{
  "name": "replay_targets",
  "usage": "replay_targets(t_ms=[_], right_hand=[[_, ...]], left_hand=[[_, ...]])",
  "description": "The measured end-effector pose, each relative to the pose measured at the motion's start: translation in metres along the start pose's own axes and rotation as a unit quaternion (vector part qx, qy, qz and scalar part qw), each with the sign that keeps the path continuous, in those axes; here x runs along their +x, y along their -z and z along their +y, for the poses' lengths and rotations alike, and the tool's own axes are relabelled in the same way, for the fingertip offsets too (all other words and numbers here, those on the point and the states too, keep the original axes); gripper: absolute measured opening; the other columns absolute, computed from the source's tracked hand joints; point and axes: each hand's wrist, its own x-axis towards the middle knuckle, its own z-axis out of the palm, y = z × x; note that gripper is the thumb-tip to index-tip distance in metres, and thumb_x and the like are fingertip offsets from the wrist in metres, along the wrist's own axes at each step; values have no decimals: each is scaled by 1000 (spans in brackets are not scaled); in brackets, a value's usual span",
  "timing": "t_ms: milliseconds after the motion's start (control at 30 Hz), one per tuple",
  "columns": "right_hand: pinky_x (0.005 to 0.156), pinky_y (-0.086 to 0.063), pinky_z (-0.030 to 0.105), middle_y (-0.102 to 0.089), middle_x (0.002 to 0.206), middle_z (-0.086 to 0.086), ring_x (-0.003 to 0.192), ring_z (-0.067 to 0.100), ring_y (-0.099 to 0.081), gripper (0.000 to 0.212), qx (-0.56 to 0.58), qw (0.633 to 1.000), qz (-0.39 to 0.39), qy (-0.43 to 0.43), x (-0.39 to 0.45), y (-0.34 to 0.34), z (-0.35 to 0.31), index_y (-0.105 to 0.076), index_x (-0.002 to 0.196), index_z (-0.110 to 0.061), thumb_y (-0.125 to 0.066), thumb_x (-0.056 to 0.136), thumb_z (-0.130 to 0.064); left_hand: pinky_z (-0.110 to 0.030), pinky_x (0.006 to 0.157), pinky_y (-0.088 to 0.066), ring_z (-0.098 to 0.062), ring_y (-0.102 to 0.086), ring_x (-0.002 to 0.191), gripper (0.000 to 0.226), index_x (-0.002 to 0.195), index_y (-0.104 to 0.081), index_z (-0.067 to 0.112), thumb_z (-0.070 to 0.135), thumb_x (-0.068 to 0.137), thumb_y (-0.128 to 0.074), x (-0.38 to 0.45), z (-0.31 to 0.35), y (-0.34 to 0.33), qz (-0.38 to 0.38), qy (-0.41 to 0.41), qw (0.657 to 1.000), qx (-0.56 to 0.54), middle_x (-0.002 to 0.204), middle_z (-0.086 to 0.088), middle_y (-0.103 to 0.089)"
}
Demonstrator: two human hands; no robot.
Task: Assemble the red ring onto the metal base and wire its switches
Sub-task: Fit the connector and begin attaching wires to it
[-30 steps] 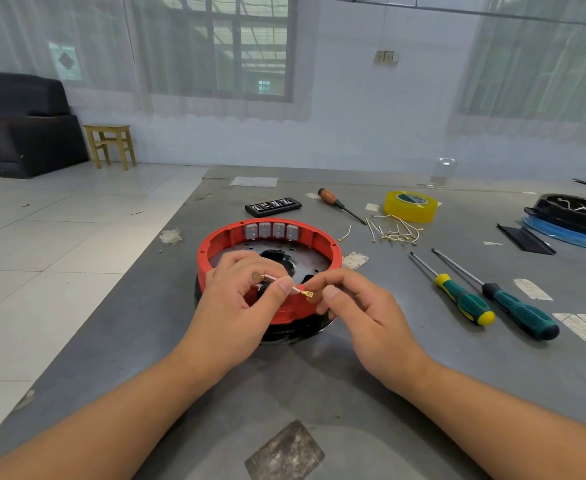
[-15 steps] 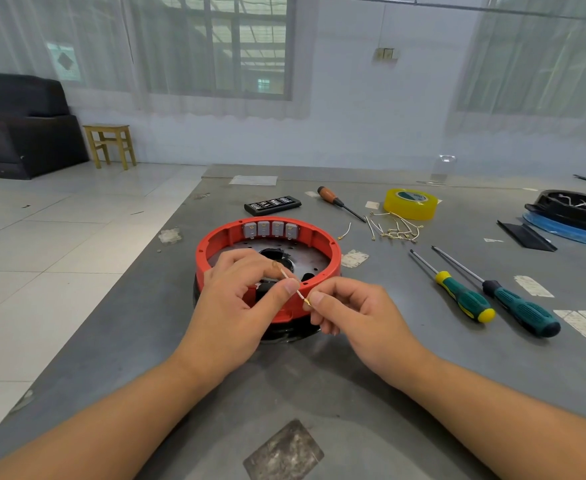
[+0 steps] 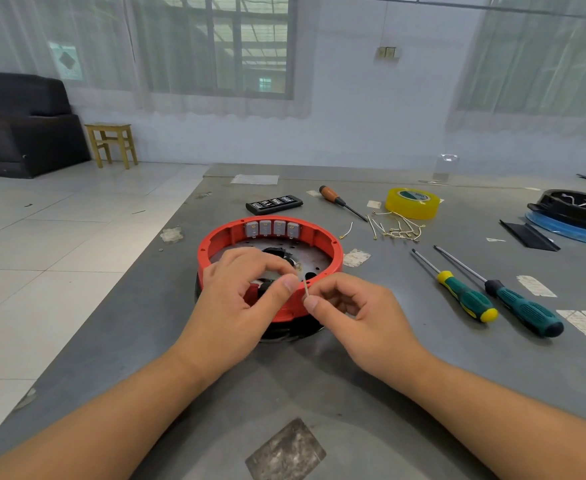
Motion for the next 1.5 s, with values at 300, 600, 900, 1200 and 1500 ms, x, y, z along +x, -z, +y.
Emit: replay_targets(t_ms=[300,600,900,1200,1500], right_hand=[[73,-50,21,-73,94,-8,82,6,-65,12,48,990,110,-75,18,23,19,-74,88,-29,-71,95,-20],[83,-54,24,-64,122,-20,100,8,-65,8,15,994,84,-66,22,29,23,-73,93,-25,-67,97,-23],[81,-52,15,-65,123,-20,104,9,-63,10,-5,998,48,-48,20,26,25,-68,93,-26,-63,100,-20],[116,-41,42,-40,154,-12,141,-13,-33,5,148,980,101,-87,28,28,32,-78,90,-25,-74,91,-22],[103,-48,66,-52,128,31,97,29,-62,30,228,961,96,-121,28,21,23,-77,97,-13,-81,80,-37]], left_hand=[[-35,116,-20,4,-42,130,42,121,-61,42,67,89,-53,3,-42,40,-166,-69,967,179,121,29,-57],[-40,119,-23,-9,-42,128,49,118,-64,35,73,91,-49,6,-48,47,-181,-99,952,227,112,20,-58],[-20,98,-34,-11,-39,119,54,112,-61,27,73,85,-56,5,-52,42,-195,-102,953,210,108,16,-54],[-53,99,-52,-33,-57,100,50,95,-69,13,61,95,-54,11,-40,35,-92,-233,904,346,93,0,-63],[-74,110,-38,-35,-64,99,40,89,-69,10,48,99,-60,11,-33,22,-26,-319,852,414,89,-6,-64]])
